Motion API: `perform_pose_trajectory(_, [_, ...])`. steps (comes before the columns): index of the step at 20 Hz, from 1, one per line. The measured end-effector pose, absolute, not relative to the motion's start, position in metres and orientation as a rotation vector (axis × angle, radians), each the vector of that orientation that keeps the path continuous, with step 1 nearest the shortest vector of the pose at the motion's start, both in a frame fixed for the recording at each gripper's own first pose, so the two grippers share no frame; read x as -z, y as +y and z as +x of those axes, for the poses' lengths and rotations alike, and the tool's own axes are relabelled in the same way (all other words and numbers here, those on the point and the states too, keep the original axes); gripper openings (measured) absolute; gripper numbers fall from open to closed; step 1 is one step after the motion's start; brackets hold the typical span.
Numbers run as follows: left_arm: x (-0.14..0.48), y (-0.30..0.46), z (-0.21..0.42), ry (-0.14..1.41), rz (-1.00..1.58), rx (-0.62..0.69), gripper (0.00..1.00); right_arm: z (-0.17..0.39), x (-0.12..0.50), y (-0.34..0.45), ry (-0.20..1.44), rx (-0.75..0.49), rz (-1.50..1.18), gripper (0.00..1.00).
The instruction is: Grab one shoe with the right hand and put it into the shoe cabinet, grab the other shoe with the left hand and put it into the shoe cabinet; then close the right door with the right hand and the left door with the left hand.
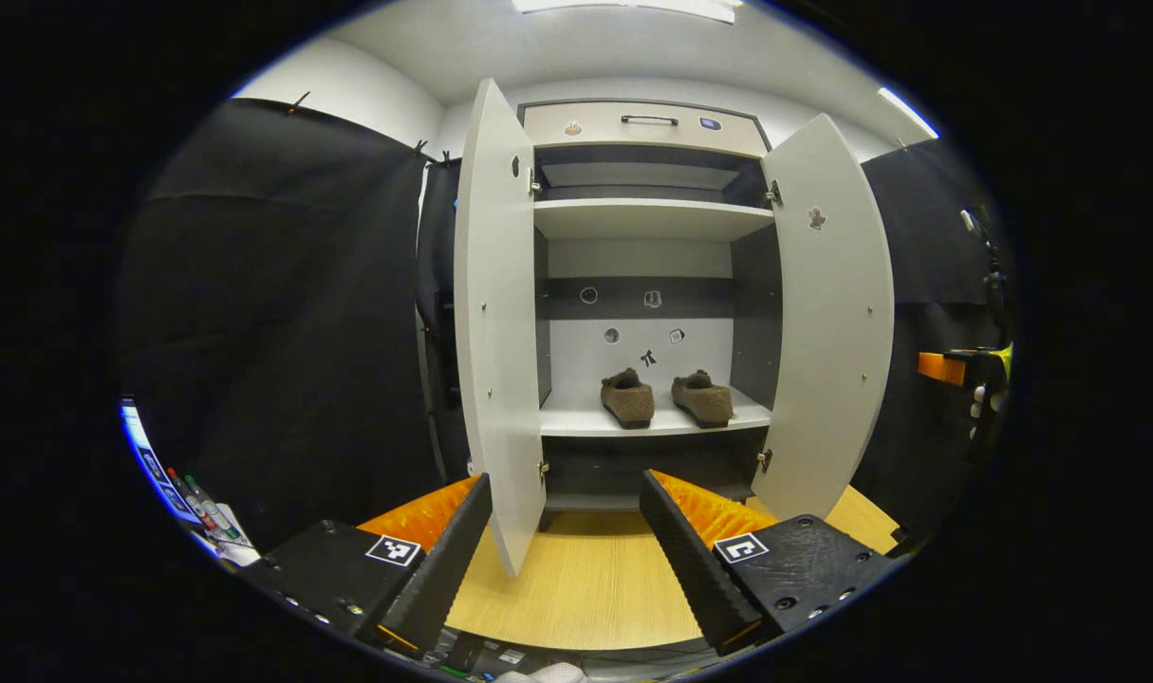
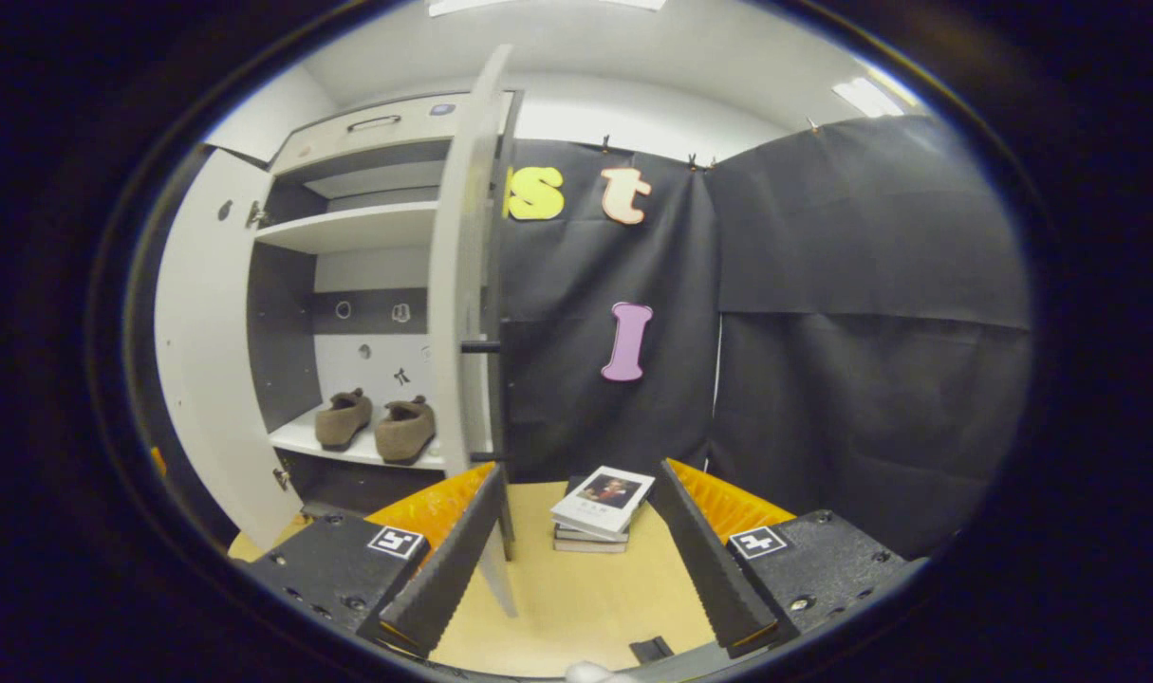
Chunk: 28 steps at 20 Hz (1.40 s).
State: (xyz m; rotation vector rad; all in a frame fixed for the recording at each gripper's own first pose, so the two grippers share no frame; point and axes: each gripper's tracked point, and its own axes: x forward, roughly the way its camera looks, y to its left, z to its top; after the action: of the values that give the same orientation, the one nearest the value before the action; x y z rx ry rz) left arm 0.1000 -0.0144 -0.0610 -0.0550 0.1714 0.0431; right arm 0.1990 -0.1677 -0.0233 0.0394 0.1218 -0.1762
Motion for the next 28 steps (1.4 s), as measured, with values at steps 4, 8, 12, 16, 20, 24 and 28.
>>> perform_pose_trajectory(4, [0.063,-0.016,0.103,0.177,-0.056,-0.08,0.96,0.248,0.016,-0.178,0.12,0.142,0.047,1.0])
perform_pose_trajectory(8, [0.065,-0.017,0.111,0.178,-0.045,-0.105,0.96,0.268,0.016,-0.164,0.126,0.085,0.055,1.0])
perform_pose_trajectory(12, [0.065,-0.018,0.12,0.176,-0.053,-0.101,0.96,0.27,0.012,-0.152,0.13,0.058,0.008,0.94])
perform_pose_trajectory(16, [0.067,-0.013,0.13,0.176,-0.053,-0.091,0.96,0.264,0.014,-0.127,0.137,0.034,0.038,0.94])
perform_pose_trajectory(20, [0.069,0.0,0.135,0.179,-0.066,-0.094,0.97,0.262,0.016,-0.067,0.121,-0.058,0.008,0.94])
perform_pose_trajectory(24, [0.073,0.025,0.133,0.185,-0.058,-0.119,0.96,0.271,0.018,-0.011,0.105,-0.14,0.005,0.89])
perform_pose_trajectory(28, [0.078,0.059,0.128,0.197,-0.042,-0.142,0.96,0.256,0.022,0.015,0.111,-0.154,0.019,1.0])
